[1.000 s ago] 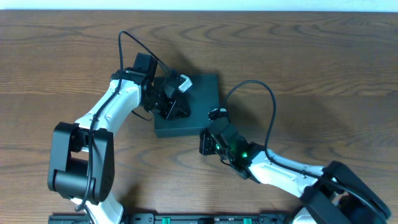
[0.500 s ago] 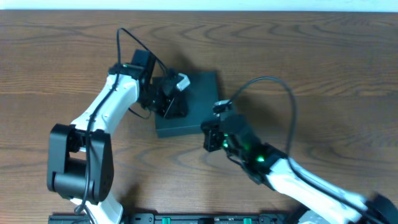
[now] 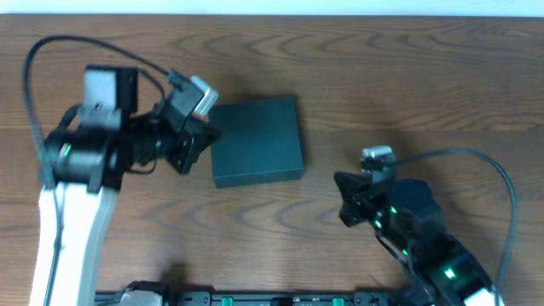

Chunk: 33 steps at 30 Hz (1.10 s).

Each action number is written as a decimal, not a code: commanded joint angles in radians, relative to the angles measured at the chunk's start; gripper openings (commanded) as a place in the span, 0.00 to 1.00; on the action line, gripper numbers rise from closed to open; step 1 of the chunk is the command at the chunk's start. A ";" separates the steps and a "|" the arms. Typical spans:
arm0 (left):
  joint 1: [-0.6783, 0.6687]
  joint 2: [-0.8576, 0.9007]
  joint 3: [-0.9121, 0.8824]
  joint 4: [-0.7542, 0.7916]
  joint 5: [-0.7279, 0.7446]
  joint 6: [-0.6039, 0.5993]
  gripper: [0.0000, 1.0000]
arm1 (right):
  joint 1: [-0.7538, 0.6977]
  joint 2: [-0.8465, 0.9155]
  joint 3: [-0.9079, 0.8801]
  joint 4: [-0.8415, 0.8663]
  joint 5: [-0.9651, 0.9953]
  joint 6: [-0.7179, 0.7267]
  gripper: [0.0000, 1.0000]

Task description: Pack container

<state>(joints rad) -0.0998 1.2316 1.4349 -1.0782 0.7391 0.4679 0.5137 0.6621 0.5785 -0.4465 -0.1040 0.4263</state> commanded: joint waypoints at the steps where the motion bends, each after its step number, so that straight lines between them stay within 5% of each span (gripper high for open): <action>1: 0.004 -0.090 -0.014 -0.014 -0.040 -0.005 0.06 | -0.009 -0.062 0.009 -0.036 -0.056 -0.024 0.06; 3: 0.004 -0.127 -0.024 -0.019 -0.041 -0.009 0.06 | -0.009 -0.080 0.009 -0.050 -0.082 -0.024 0.29; 5: 0.004 -0.152 -0.025 -0.031 -0.051 -0.029 0.10 | -0.009 -0.086 0.009 -0.057 -0.108 -0.023 0.73; 6: 0.004 -0.161 -0.025 -0.041 -0.066 -0.037 0.23 | -0.009 -0.086 0.009 -0.061 -0.118 -0.023 0.99; 7: 0.004 -0.167 -0.025 -0.050 -0.090 -0.054 0.42 | -0.009 -0.086 0.009 -0.069 -0.118 -0.019 0.99; 8: 0.004 -0.169 -0.025 -0.058 -0.111 -0.071 0.95 | -0.009 -0.086 0.008 -0.079 -0.118 -0.019 0.99; 15: 0.004 -0.158 -0.025 -0.156 -0.171 -0.143 0.95 | -0.009 -0.086 0.008 -0.226 -0.117 -0.002 0.99; 29: 0.004 -0.158 -0.025 -0.155 -0.171 -0.143 0.95 | -0.010 -0.086 0.008 -0.256 -0.110 0.003 0.99; 33: 0.000 -0.170 -0.025 -0.154 -0.329 -0.131 0.95 | -0.009 -0.086 0.008 -0.256 -0.110 0.003 0.99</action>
<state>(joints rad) -0.1001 1.0714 1.4139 -1.2301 0.5297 0.3367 0.5117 0.5800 0.5785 -0.6994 -0.2108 0.4171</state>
